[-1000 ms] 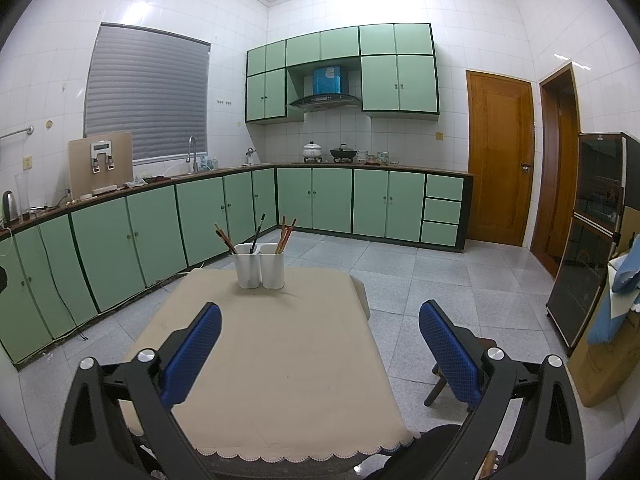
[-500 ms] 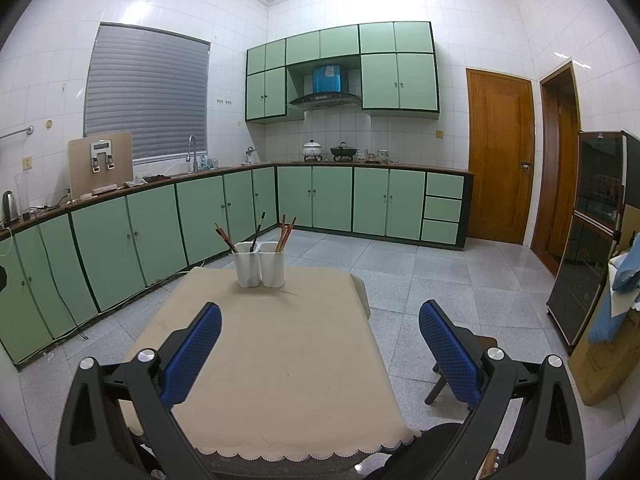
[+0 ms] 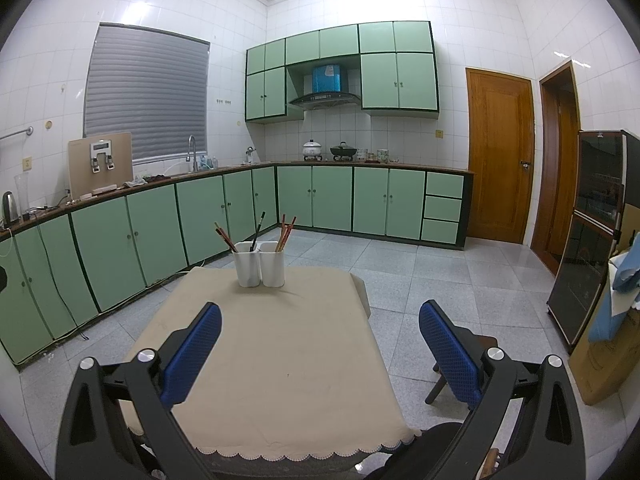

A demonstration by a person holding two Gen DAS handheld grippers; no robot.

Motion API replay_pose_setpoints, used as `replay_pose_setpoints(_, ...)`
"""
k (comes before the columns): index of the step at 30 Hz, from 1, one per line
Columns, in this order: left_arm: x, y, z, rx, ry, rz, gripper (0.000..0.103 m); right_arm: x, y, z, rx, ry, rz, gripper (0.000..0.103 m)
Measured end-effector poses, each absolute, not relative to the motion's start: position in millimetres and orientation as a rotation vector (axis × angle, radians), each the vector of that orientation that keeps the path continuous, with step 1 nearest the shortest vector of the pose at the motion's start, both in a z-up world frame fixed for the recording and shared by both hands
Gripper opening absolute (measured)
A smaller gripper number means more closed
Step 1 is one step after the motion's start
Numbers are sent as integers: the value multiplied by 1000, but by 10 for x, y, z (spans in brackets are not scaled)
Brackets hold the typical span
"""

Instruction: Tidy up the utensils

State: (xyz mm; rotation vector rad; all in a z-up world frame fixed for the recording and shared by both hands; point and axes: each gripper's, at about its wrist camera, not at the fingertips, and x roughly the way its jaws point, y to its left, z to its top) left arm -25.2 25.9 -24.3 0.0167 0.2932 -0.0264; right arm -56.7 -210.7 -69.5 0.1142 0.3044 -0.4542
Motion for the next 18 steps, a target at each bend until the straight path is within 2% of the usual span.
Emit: replay_pose_setpoints(18,-236,244,-232,16,298,-24,98,-578,-2104,-718,118,310,-456,97)
